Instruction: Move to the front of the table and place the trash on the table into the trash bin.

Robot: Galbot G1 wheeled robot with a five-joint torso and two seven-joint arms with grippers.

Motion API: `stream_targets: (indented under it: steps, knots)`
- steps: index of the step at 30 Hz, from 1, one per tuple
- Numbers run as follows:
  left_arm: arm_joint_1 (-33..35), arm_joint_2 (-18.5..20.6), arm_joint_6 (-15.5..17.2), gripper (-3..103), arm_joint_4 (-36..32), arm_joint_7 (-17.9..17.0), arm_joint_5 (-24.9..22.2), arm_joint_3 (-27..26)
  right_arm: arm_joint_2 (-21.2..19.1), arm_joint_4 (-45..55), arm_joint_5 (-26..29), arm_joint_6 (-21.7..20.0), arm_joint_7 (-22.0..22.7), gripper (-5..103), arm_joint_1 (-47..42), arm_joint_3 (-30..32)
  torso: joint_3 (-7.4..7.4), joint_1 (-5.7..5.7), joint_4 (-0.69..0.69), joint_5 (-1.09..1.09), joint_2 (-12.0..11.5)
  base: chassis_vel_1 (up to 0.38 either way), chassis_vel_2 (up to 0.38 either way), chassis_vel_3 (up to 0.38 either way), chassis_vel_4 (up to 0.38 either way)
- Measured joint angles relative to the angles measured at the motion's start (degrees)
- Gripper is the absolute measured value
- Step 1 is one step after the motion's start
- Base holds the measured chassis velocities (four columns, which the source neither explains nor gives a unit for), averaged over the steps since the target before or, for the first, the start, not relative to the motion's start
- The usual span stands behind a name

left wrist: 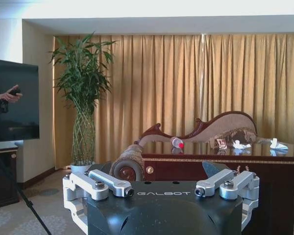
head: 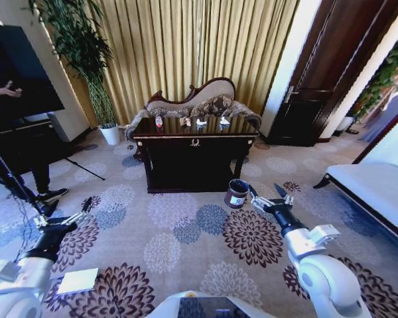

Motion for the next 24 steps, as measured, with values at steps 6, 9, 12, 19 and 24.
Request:
stream_targets:
  steps: [6,9,12,19,24]
  knots:
    - [-0.3,0.5,1.3,100,-0.2,0.1,0.0,-0.5,0.0,-0.1,1.2,-0.4,0.3,100,0.5,0.1,0.00,0.00,0.00,0.00,0.0,0.000,0.000,0.000,0.000]
    - [-0.3,0.4,1.7,100,-0.2,0.0,0.0,-0.6,-0.2,0.4,1.3,-1.0,0.3,100,0.4,0.1,0.00,0.00,0.00,0.00,0.0,0.000,0.000,0.000,0.000]
    - [-0.3,0.2,1.7,100,-0.2,0.0,0.1,-0.6,-0.3,0.7,1.0,-1.4,0.3,100,0.3,0.2,0.00,0.00,0.00,0.00,0.0,0.000,0.000,0.000,0.000]
    - [-0.2,0.2,1.5,100,0.0,0.0,0.1,-0.9,-0.2,0.7,0.7,-1.5,0.3,100,0.2,0.2,0.00,0.00,0.00,0.00,0.0,0.000,0.000,0.000,0.000]
    - [-0.3,0.5,1.5,100,0.2,0.0,0.1,-1.0,0.1,0.4,-1.7,-1.0,0.3,100,0.1,0.2,-0.01,-0.01,0.00,0.00,0.0,-0.024,0.021,0.019,-0.010]
